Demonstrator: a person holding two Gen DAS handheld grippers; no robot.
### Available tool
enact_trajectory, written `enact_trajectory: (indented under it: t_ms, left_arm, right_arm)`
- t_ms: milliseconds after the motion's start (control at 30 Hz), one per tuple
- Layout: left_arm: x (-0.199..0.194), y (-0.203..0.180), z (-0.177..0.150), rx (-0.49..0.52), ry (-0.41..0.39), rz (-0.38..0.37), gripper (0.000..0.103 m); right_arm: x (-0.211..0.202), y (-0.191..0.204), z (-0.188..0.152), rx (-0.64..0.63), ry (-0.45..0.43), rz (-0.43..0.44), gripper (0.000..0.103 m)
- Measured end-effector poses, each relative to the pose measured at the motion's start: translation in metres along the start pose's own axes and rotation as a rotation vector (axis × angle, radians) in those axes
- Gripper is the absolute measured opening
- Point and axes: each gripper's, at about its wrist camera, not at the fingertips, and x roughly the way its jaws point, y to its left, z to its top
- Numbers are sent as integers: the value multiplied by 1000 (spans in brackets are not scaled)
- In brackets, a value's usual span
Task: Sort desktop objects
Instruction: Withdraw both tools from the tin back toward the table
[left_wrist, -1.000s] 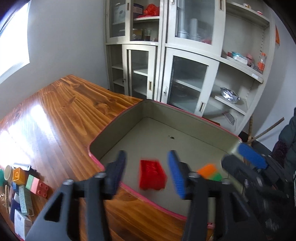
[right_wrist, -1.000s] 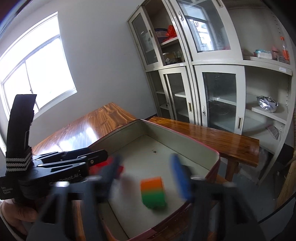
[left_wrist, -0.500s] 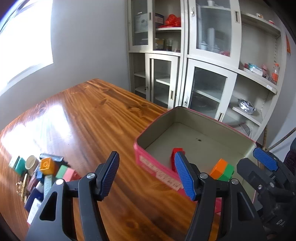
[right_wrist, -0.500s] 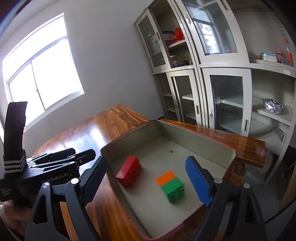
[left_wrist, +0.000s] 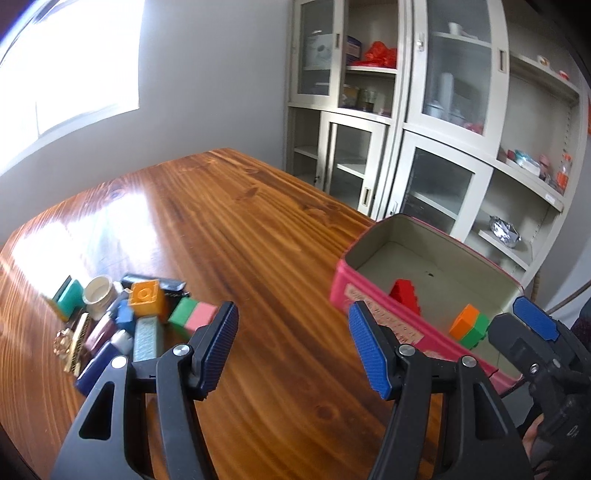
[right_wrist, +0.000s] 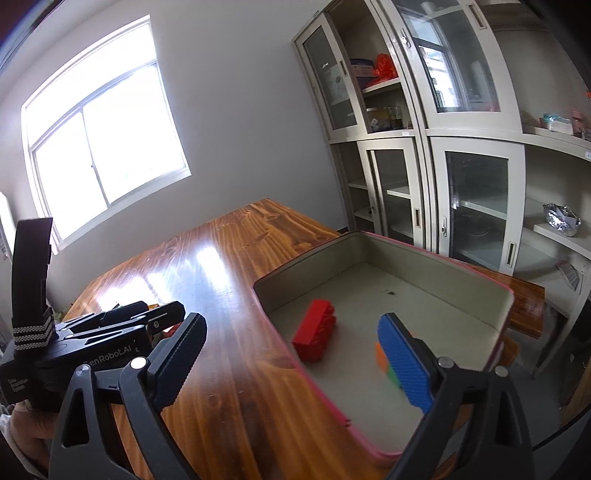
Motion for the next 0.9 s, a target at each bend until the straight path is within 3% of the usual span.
enact_trajectory:
  t_ms: [433,900]
  left_arm:
    - [-15,90,-30,-114,5,102,66]
    - [-18,158,-60,-183,67,135,66]
  right_arm:
    - [13,53,-10,-92,60,33,97]
    - [28,85,-30,-161,136,73,97]
